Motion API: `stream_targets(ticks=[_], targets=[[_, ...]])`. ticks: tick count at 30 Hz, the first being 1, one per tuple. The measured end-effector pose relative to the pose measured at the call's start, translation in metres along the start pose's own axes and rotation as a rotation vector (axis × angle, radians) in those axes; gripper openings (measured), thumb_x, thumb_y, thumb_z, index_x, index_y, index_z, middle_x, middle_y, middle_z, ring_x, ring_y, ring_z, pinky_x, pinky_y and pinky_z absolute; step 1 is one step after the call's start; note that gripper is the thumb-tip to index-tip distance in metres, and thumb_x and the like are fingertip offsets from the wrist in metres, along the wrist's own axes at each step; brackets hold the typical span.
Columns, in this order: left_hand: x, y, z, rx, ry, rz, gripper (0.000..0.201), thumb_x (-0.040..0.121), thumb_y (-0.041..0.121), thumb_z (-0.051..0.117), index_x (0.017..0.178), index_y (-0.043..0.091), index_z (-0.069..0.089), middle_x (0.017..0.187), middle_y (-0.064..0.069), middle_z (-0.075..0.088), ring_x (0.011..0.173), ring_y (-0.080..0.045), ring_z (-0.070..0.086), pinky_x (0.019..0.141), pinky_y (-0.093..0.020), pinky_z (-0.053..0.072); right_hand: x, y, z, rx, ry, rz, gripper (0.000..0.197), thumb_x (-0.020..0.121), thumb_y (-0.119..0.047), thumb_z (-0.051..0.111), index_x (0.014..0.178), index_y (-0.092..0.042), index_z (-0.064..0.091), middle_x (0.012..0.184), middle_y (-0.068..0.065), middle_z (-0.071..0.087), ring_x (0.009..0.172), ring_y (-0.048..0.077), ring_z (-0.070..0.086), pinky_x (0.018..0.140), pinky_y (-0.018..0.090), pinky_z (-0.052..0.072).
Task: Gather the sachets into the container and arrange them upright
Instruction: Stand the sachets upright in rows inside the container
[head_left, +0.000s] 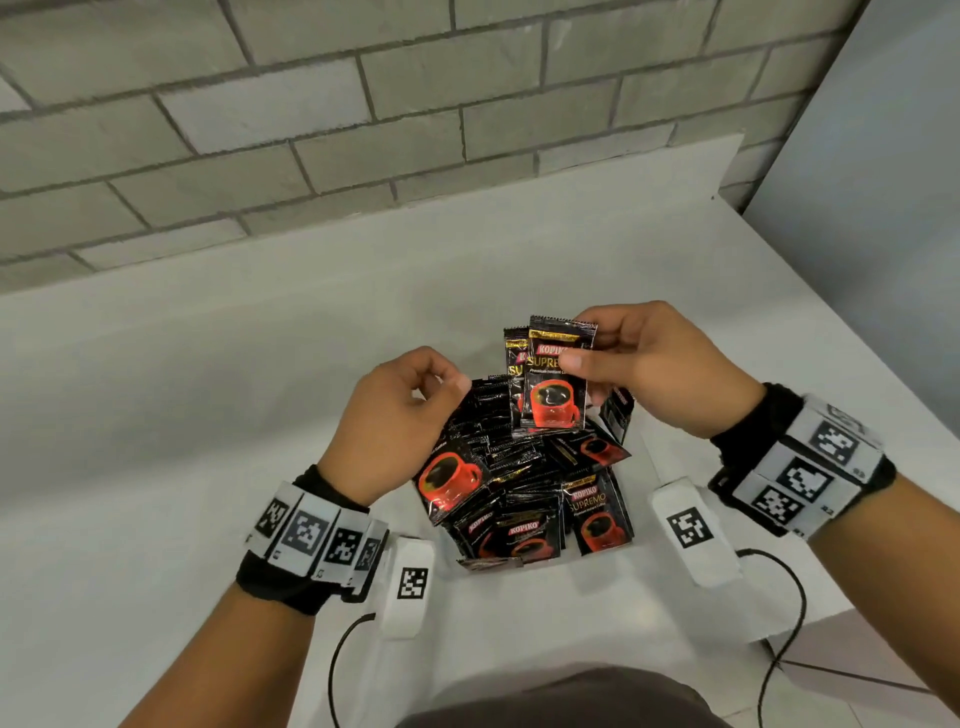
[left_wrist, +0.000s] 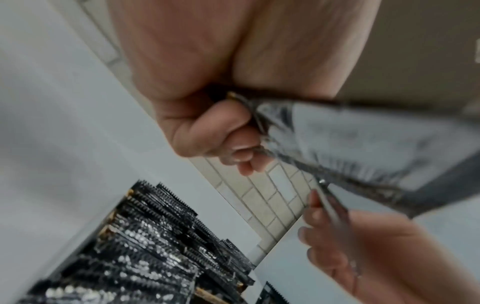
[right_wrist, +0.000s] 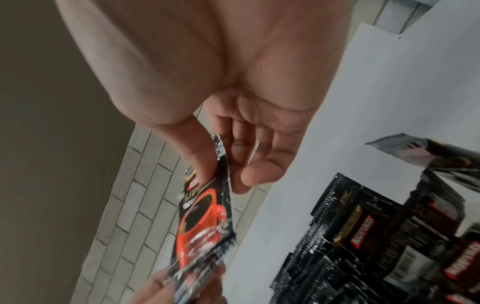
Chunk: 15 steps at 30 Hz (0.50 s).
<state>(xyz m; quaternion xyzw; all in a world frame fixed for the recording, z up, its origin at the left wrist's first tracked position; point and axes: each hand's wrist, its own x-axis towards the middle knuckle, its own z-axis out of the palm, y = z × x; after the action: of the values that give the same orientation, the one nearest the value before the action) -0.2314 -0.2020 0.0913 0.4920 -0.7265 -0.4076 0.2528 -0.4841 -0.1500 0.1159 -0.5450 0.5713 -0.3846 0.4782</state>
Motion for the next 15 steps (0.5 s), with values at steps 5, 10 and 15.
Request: stream_targets(ticks=[5, 10, 15], targets=[[0.000, 0.008, 0.003, -0.047, -0.043, 0.055, 0.011, 0.088, 0.027, 0.068, 0.098, 0.026, 0.063, 0.069, 0.004, 0.054, 0.052, -0.011, 0.048, 0.051, -0.017, 0.038, -0.007, -0.014, 0.010, -0.052, -0.217, -0.016, 0.008, 0.091, -0.013, 0.072, 0.097, -0.008, 0.073, 0.086, 0.007, 0.077, 0.074, 0.022, 0.071, 0.075, 0.034, 0.058], [0.003, 0.015, 0.008, -0.261, -0.051, 0.029, 0.031, 0.082, 0.031, 0.084, 0.100, 0.023, 0.061, 0.076, -0.004, 0.060, 0.062, -0.023, 0.062, 0.058, -0.030, 0.048, -0.008, -0.008, 0.039, -0.113, -0.280, -0.033, 0.020, 0.088, -0.024, 0.077, 0.105, -0.015, 0.074, 0.097, 0.011, 0.077, 0.092, 0.038, 0.073, 0.091, 0.053, 0.057], [0.002, 0.016, 0.006, -0.592, 0.004, -0.113, 0.042, 0.090, 0.054, 0.070, 0.100, 0.014, 0.061, 0.082, -0.004, 0.066, 0.075, -0.023, 0.064, 0.067, -0.038, 0.054, -0.010, -0.005, 0.038, -0.081, -0.172, -0.059, 0.009, 0.087, -0.017, 0.078, 0.086, -0.011, 0.071, 0.083, 0.003, 0.077, 0.075, 0.023, 0.074, 0.076, 0.037, 0.060]])
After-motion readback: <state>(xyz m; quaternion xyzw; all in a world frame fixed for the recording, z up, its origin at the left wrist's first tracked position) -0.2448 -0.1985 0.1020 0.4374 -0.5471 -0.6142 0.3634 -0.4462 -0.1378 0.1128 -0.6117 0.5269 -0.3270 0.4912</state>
